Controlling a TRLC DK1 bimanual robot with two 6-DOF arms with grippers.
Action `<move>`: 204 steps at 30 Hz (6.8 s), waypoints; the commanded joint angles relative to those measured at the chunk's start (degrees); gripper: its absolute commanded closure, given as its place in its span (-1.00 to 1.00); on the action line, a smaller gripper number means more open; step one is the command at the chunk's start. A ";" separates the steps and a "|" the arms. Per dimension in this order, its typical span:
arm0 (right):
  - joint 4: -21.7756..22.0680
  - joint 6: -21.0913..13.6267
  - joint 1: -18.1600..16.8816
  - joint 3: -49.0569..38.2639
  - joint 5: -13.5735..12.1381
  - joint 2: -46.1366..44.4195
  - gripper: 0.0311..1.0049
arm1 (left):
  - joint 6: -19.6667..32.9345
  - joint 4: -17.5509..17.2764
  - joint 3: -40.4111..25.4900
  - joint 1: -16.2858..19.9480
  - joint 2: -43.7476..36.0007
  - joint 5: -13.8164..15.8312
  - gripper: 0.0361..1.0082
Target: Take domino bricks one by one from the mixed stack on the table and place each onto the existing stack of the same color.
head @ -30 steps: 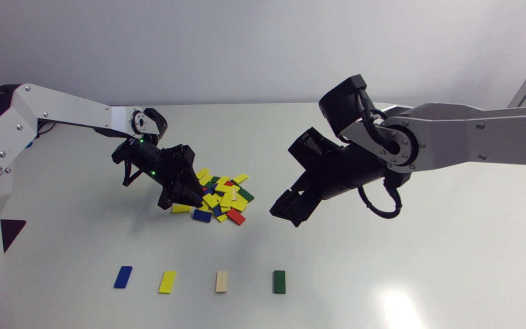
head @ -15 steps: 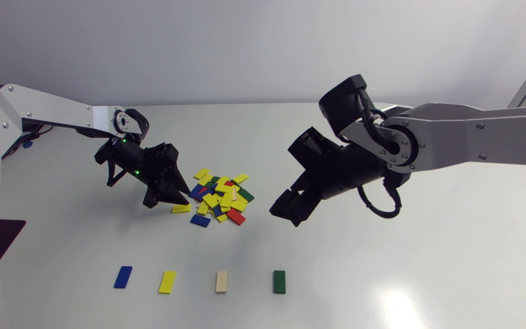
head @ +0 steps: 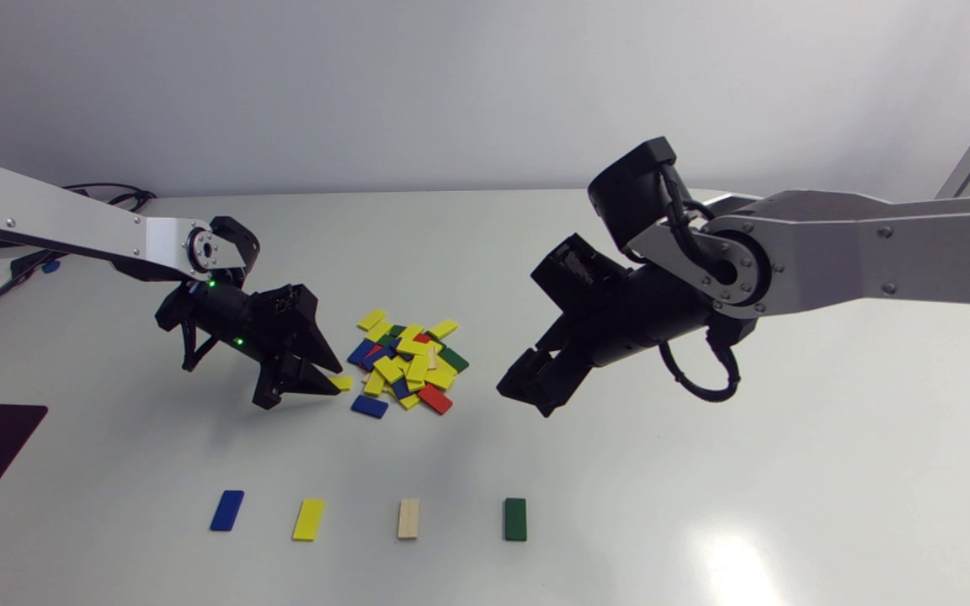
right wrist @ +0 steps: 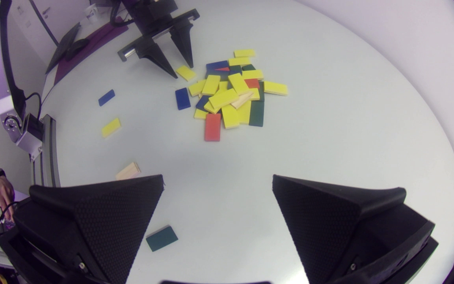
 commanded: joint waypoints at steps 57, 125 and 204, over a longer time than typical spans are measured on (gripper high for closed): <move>0.80 -0.95 -0.56 -0.48 -0.42 0.36 -0.93 | -0.41 5.02 -5.52 -0.56 1.46 -4.12 1.00; 1.24 -1.04 2.61 -6.89 0.19 -7.38 -0.93 | -69.84 32.89 -49.20 -15.85 -46.71 -29.34 0.99; 2.55 -1.57 1.11 -7.60 0.28 -5.97 -0.93 | -20.89 9.77 -28.63 -5.22 -21.13 -12.91 -0.19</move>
